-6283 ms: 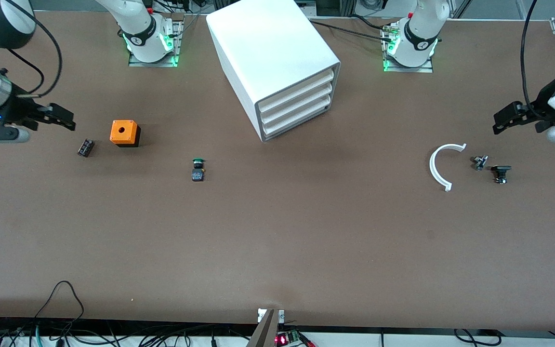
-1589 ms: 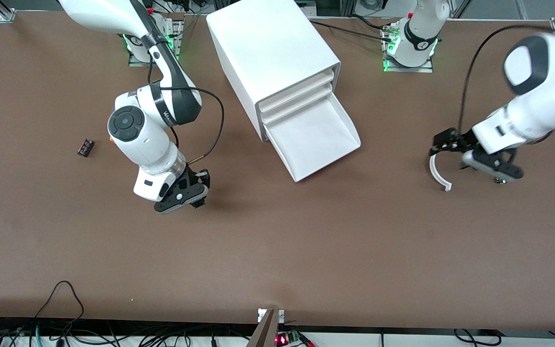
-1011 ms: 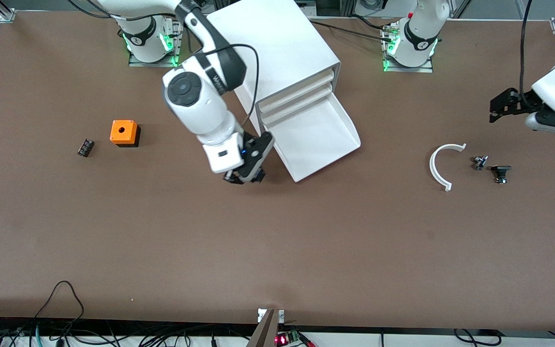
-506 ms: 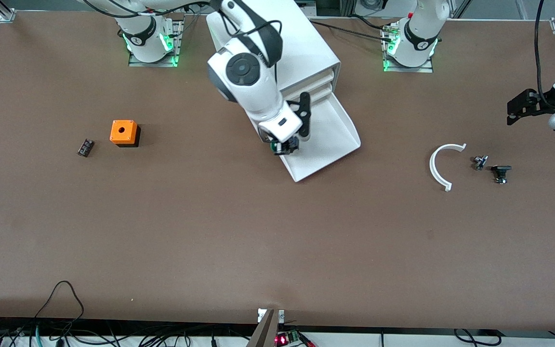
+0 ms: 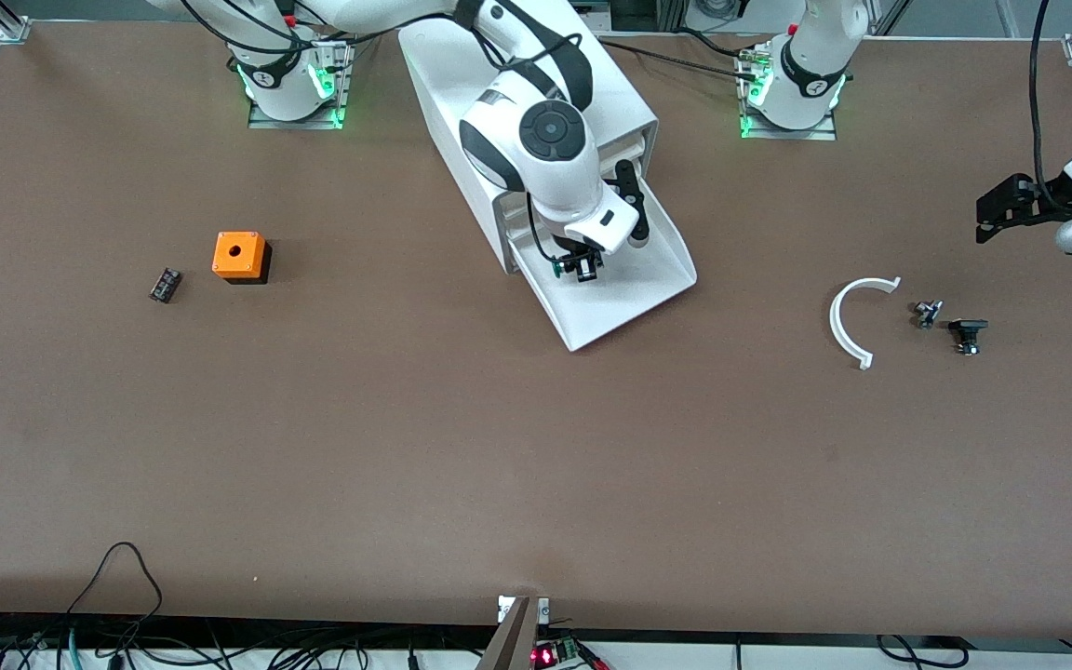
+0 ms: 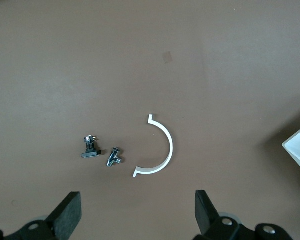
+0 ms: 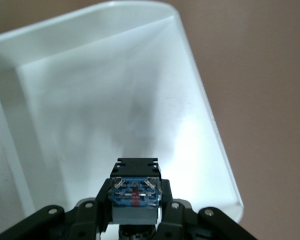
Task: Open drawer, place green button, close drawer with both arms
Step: 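Carry the button with the right gripper into the open drawer, then release the button in the drawer while the left gripper reaches the drawer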
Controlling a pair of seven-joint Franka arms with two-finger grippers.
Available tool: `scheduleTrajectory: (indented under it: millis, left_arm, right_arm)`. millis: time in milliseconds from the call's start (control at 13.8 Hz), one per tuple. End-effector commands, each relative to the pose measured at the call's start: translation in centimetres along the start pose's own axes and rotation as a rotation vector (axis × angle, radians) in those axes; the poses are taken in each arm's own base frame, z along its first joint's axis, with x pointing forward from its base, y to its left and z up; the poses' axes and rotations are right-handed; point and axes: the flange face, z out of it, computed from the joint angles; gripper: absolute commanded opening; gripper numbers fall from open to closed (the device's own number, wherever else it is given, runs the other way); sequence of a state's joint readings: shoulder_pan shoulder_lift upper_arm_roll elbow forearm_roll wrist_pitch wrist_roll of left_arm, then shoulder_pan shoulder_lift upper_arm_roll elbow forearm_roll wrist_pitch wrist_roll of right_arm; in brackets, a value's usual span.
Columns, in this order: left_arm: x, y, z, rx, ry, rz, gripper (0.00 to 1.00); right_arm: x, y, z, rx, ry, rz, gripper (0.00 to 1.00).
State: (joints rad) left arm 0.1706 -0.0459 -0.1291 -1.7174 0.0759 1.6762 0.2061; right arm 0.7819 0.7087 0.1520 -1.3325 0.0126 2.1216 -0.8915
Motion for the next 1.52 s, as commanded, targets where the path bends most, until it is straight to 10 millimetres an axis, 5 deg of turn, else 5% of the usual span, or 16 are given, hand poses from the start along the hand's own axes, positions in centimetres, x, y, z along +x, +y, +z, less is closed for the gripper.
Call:
scheduleTrajectory:
  millis: [0, 361, 650, 722, 794, 939, 1083, 1228, 1444]
  left_arm:
    - [0.8, 0.3, -0.4, 0.029, 0.013, -0.029, 1.00]
    - [1.2, 0.6, 0.0, 0.017, 0.019, -0.050, 1.00]
    - [1.7, 1.7, 0.4, 0.027, 0.022, -0.082, 1.00]
    - [1.8, 2.1, 0.5, 0.029, 0.027, -0.074, 1.00]
    - [2.0, 2.5, 0.6, 0.029, 0.028, -0.069, 1.00]
    - [2.6, 3.0, 1.0, 0.028, 0.041, -0.064, 1.00]
    - [3.6, 4.2, 2.6, 0.019, 0.030, -0.060, 1.00]
    - [5.4, 6.0, 6.0, -0.007, 0.013, -0.119, 1.00]
    - [6.7, 11.5, 11.6, -0.030, 0.024, -0.237, 1.00]
  right_arm:
    - [1.3, 0.1, 1.0, -0.008, -0.010, -0.078, 0.33]
    - [2.9, -1.4, 3.3, -0.004, -0.031, -0.112, 0.35]
    - [3.4, -2.2, 5.8, -0.001, -0.052, -0.113, 0.53]
    - [3.3, -2.2, 5.8, -0.004, -0.055, -0.105, 0.71]
    - [3.2, -2.1, 5.5, -0.004, -0.060, -0.074, 1.00]
    - [2.8, -1.0, 2.2, -0.021, -0.018, 0.029, 1.00]
    - [1.8, 0.3, -4.0, -0.075, 0.021, 0.211, 1.00]
    - [-1.8, 2.8, -9.0, -0.115, 0.046, 0.392, 1.00]
    - [-9.1, 7.3, -12.1, -0.186, 0.034, 0.611, 1.00]
